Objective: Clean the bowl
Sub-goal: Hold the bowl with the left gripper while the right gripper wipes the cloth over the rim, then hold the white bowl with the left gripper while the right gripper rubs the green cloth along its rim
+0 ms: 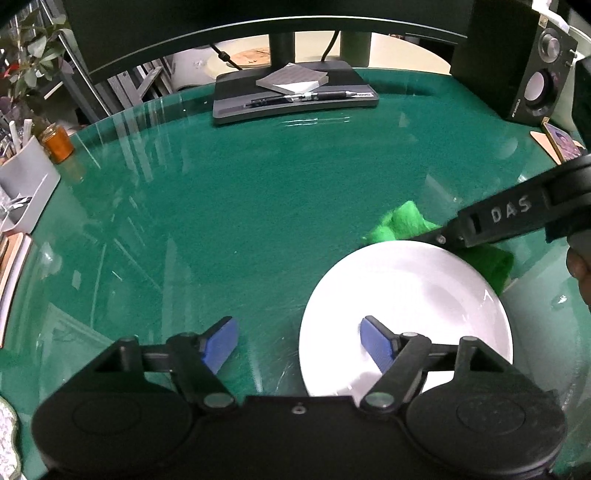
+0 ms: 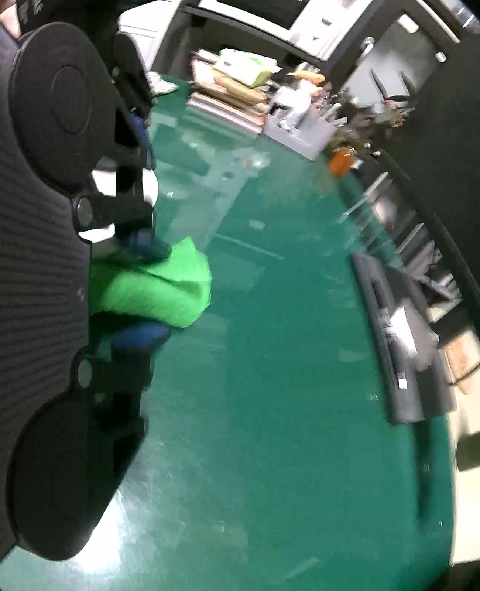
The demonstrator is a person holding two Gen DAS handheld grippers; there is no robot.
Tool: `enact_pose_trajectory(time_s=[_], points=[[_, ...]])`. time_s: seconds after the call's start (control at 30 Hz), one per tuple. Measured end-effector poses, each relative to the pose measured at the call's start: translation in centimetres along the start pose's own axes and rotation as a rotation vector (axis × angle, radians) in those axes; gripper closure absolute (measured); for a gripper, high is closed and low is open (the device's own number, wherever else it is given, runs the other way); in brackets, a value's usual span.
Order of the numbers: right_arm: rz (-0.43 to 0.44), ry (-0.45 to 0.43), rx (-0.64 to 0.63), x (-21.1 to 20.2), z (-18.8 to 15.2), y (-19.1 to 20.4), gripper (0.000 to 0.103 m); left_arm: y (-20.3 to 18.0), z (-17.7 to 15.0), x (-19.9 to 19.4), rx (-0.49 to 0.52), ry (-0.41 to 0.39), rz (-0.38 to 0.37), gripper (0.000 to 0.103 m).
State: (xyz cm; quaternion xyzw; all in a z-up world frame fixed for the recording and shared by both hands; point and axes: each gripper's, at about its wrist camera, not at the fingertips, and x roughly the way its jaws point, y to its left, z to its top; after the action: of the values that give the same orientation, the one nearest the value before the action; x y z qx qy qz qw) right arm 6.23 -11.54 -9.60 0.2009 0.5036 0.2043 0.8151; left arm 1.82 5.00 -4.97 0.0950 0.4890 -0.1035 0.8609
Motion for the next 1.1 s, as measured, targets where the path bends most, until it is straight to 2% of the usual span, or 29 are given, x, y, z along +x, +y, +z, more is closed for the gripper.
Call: enact_pose_trajectory(time_s=[0.1,0.2,0.27,0.33,0.43,0.57,0.67,0.77,0.83,0.9,1.0,1.1], points=[[-0.008,-0.051,0.019,-1.1,-0.3,-0.2,0.097,0.0,-0.1,0.0,0.003,-0.006,0.001,0.027],[0.051,-0.177,-0.024,-5.1,-1.0,1.5,0.097,0.0,-0.1,0.1,0.002,-0.011,-0.004,0.027],[0.056,-0.213,-0.071,-6.2,-1.4,2.4,0.097,-0.1,-0.1,0.1,0.010,-0.016,-0.009,0.027],[0.035,-0.245,-0.186,-7.3,-2.6,4.0,0.097,-0.2,0.0,0.2,0.018,-0.019,-0.013,0.027],[0.015,-0.202,-0.269,-6.5,-3.9,4.8,0.097,-0.2,0.0,0.3,0.023,-0.020,-0.019,0.027],[0.002,-0.170,-0.309,-4.4,-4.5,5.7,0.097,-0.2,-0.1,0.2,0.025,-0.023,-0.020,0.027],[0.000,-0.187,-0.342,-3.9,-3.9,6.7,0.097,-0.2,-0.2,0.2,0.023,-0.024,-0.018,0.027],[0.004,-0.246,-0.381,-4.0,-3.2,8.1,0.097,-0.2,-0.2,0.2,0.020,-0.024,-0.018,0.026],[-0.018,-0.232,-0.428,-3.5,-3.0,8.3,0.097,-0.2,-0.2,0.2,0.017,-0.024,-0.016,0.025],[-0.035,-0.217,-0.430,-3.1,-3.1,7.7,0.096,-0.2,-0.3,0.2,0.018,-0.024,-0.018,0.025],[-0.037,-0.251,-0.365,-4.1,-3.7,6.5,0.095,-0.2,-0.3,0.2,0.015,-0.024,-0.017,0.023],[-0.041,-0.246,-0.334,-4.7,-4.5,5.7,0.095,-0.3,-0.3,0.1,0.027,-0.023,-0.019,0.022]])
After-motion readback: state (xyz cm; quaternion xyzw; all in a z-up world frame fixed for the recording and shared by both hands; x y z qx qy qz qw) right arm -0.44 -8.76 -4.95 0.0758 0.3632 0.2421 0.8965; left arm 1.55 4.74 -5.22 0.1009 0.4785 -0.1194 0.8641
